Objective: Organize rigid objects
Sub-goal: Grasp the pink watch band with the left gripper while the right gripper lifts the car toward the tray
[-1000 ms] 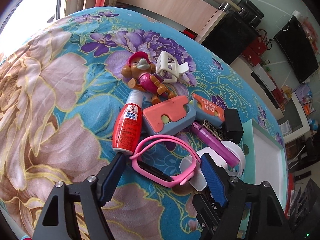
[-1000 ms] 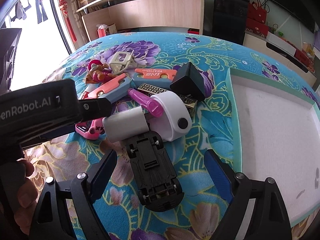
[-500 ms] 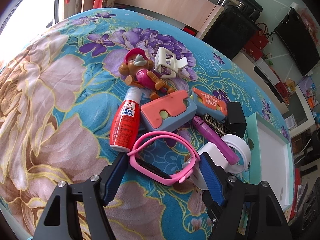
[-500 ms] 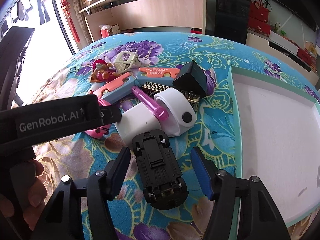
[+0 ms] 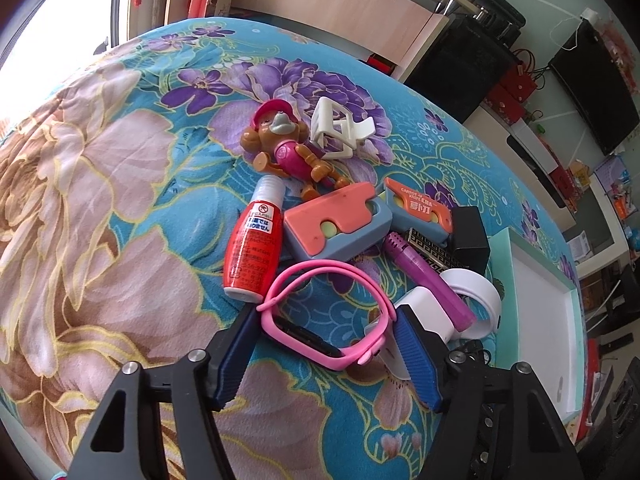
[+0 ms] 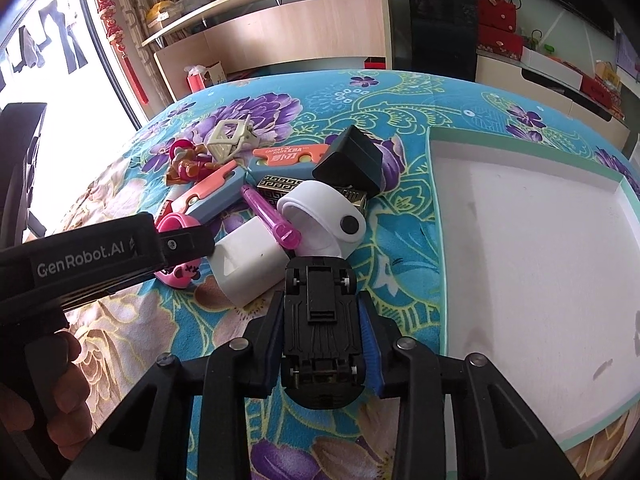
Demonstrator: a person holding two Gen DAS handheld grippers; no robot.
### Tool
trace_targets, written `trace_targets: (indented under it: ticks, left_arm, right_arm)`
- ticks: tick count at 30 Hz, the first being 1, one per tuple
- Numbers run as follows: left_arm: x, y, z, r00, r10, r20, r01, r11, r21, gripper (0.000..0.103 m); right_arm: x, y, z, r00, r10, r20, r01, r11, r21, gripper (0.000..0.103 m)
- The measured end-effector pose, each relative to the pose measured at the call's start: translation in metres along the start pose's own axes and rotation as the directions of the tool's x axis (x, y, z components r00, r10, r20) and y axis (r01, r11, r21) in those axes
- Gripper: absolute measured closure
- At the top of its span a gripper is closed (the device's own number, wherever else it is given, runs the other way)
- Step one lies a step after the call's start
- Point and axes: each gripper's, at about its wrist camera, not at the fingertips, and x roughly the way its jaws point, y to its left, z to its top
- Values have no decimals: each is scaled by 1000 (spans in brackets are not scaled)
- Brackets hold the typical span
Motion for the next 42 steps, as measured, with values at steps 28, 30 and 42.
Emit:
trace_targets:
  ticks: [28, 30, 42]
  left_arm:
    - [-40, -53, -6, 984, -72, 165, 38, 979, 202, 32]
    - [-36, -63, -9, 986, -69, 151, 33, 972, 233, 32]
    - [-20, -158, -26, 996, -63, 57, 29, 884, 466, 32]
  right_arm:
    - [-59, -96, 59, 967, -139, 215, 71, 952, 296, 68]
    - [-59, -115, 52, 966, -155, 206, 78, 937, 341, 68]
    - [-80, -209, 17, 922, -367, 121, 258, 817, 515, 68]
